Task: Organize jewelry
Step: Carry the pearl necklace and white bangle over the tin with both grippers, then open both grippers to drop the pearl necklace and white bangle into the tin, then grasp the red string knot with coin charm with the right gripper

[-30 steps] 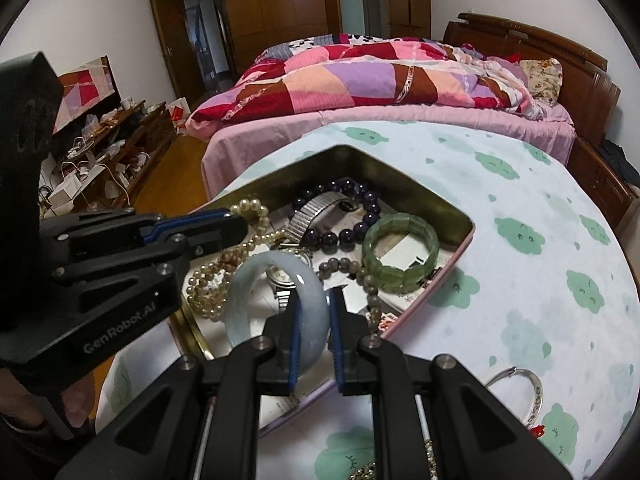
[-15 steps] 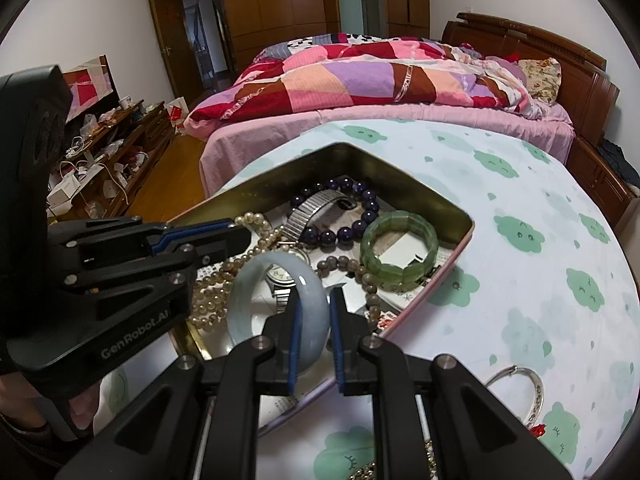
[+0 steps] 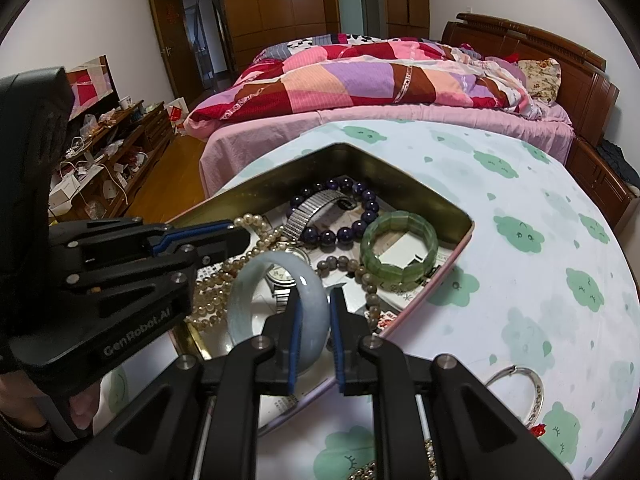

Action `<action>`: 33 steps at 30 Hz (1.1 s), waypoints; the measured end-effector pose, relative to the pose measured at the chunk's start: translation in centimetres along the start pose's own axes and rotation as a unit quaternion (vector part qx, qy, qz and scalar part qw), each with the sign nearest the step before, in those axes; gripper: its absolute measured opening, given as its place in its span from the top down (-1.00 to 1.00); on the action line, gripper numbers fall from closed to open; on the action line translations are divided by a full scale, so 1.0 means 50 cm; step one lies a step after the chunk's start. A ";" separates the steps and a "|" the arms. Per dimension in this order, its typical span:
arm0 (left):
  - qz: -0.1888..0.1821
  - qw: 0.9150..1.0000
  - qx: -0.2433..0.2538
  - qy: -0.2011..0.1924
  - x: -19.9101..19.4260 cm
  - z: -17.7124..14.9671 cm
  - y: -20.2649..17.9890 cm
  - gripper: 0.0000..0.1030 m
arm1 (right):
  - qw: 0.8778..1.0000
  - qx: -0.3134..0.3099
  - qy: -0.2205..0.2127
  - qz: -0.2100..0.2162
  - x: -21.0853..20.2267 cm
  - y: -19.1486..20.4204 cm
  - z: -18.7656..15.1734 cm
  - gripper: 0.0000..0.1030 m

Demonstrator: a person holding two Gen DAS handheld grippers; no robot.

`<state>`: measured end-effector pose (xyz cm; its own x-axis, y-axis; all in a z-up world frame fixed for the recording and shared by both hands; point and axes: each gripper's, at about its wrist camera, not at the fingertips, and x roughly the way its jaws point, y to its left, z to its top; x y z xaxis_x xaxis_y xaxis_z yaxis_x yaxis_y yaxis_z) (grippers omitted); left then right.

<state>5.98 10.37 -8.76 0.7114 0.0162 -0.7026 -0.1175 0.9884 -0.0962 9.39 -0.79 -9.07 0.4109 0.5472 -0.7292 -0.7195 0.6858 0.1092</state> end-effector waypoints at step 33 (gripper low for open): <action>-0.012 0.998 0.022 -0.052 -0.075 0.008 -0.090 -0.21 | 0.989 0.097 -0.061 -0.091 -0.200 -0.196 -0.108 -0.06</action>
<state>4.10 5.93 -5.41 0.7827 0.0053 -0.6224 -0.0703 0.9943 -0.0800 9.28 -15.58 -6.49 0.5966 0.4518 -0.6633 -0.5115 0.8509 0.1196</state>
